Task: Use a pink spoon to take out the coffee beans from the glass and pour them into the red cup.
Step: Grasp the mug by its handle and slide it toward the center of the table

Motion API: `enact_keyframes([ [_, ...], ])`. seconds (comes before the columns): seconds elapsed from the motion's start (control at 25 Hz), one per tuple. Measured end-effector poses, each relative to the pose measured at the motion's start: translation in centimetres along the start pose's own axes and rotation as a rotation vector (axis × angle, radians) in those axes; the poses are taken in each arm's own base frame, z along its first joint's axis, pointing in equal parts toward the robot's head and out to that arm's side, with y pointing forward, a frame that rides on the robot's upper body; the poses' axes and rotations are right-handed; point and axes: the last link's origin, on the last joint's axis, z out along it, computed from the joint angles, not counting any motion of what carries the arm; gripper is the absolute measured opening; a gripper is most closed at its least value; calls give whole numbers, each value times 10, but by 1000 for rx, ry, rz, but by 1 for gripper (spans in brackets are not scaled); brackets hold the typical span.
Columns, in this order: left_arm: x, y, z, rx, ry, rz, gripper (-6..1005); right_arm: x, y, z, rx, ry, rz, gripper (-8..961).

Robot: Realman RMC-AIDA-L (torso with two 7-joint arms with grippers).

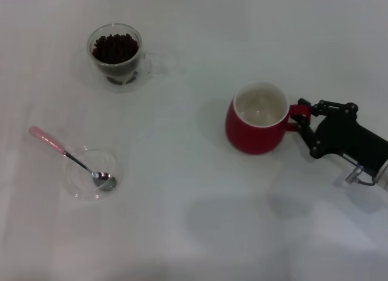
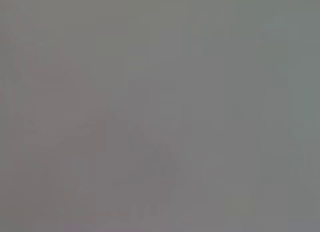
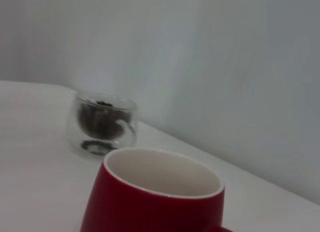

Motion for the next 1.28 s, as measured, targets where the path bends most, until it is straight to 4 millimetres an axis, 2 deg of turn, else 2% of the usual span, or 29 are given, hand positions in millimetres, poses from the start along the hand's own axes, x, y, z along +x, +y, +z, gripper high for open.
enact_keyframes([
  [0.44,0,0,-1,1,-1,0,849,-8,27,9,-138,-37,-20,182],
  [0.96,0,-1,-1,2,-1,2,848,-12,32,7,-157,-66,-17,195],
  [1.2,0,-2,-1,3,-2,5,849,-12,32,6,-158,-70,-15,404],
  [1.28,0,-2,-2,4,-3,5,849,-12,32,6,-158,-72,-14,442],
])
